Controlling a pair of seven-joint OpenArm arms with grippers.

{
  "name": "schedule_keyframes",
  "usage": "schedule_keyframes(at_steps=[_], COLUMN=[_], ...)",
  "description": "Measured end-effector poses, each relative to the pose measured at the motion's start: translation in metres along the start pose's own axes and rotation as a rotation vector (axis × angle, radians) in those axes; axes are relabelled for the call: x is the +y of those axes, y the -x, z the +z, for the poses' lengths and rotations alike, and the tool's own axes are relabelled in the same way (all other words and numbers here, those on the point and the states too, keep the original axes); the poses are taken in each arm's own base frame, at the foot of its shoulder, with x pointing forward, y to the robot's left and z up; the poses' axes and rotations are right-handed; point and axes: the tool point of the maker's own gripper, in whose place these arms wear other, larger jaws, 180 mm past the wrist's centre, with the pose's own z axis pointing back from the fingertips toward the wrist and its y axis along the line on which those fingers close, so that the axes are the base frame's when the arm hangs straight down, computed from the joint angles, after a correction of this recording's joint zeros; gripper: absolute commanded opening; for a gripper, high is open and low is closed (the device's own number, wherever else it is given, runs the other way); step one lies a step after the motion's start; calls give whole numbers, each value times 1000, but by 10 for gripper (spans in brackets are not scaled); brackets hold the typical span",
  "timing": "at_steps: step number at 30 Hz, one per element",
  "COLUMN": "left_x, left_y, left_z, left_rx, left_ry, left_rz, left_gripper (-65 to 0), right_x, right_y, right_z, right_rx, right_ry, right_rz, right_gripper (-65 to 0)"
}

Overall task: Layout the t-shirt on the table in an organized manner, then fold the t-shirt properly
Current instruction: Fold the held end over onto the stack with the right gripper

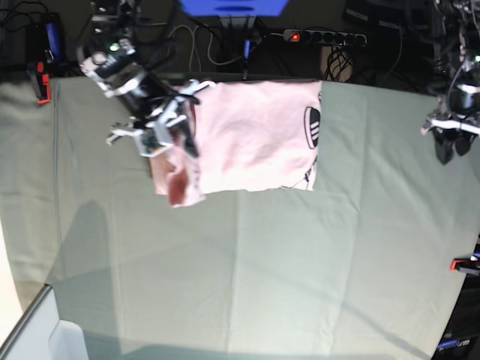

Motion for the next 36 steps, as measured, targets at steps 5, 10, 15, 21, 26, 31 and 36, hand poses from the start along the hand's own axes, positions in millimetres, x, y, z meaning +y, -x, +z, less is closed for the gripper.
schedule_keyframes(at_steps=[5, 10, 15, 21, 26, 31, 36], left_x=[19, 34, 28, 33, 35, 36, 35], left_y=[8, 16, 16, 21, 22, 24, 23], left_z=[12, 29, 39, 50, 49, 50, 49], left_rx=[26, 17, 4, 27, 27, 33, 29], left_ry=[-46, -112, -117, -127, -131, -133, -132], left_rz=[-7, 46, 60, 47, 48, 47, 49], left_gripper=[-370, -370, -370, -370, -370, -370, -370], right_x=[33, 51, 77, 115, 129, 124, 123], right_y=[-11, 1, -9, -5, 7, 13, 6], right_z=[-28, -55, -77, -86, -89, -98, -98], right_rx=[-22, 97, 109, 125, 153, 184, 165], right_ry=[-117, -196, -290, -403, -448, -449, -443], right_rz=[10, 53, 110, 151, 149, 154, 163], right_gripper=[-650, -650, -650, -650, -650, -527, -325])
